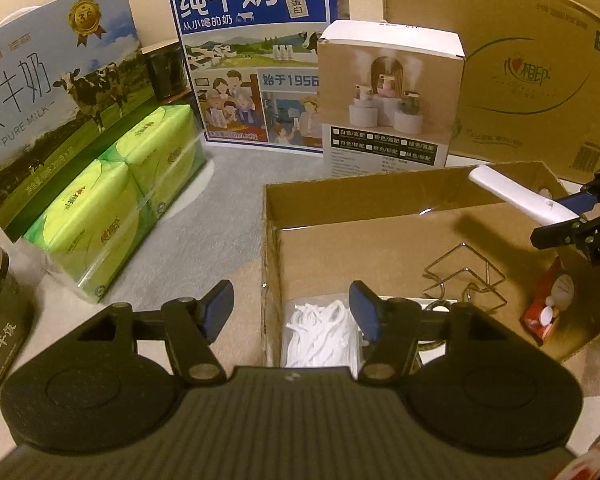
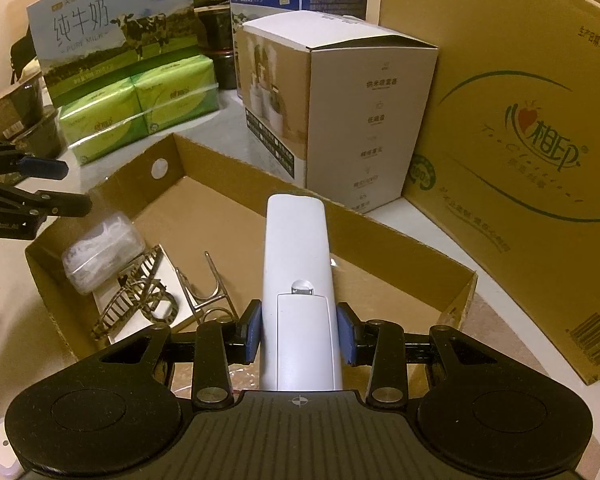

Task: Organize rigid objects
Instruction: 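Lower the white device into the box and open the right tool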

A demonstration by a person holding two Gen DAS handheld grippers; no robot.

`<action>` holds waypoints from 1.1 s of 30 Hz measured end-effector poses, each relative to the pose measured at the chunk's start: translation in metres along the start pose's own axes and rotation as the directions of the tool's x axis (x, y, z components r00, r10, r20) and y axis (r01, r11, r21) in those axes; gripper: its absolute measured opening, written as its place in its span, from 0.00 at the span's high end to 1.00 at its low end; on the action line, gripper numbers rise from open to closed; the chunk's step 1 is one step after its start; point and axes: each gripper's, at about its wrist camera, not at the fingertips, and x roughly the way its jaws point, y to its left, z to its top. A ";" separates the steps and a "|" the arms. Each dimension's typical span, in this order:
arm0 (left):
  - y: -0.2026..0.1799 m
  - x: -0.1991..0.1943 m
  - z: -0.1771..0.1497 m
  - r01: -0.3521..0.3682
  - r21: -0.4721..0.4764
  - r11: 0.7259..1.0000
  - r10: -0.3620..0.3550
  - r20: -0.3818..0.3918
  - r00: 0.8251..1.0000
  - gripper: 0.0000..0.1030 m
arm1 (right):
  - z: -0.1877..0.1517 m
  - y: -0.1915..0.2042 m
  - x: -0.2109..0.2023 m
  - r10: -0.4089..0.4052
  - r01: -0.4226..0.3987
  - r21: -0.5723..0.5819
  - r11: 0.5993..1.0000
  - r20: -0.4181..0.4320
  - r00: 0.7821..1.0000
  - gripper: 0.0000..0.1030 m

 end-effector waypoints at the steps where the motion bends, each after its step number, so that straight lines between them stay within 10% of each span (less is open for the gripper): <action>1: 0.000 -0.001 0.000 0.000 0.001 1.000 0.000 0.000 1.000 0.41 | 0.000 0.000 0.000 0.001 -0.001 0.002 1.000 -0.001 1.000 0.62; 23: -0.007 -0.009 0.001 0.002 0.006 1.000 -0.002 0.004 1.000 0.33 | 0.004 -0.001 -0.004 0.037 -0.037 0.015 0.999 0.017 0.999 0.62; 33: -0.014 -0.022 -0.003 0.004 0.012 1.000 -0.004 0.009 1.000 0.30 | 0.003 0.003 -0.018 0.032 -0.033 0.018 0.999 0.049 0.998 0.46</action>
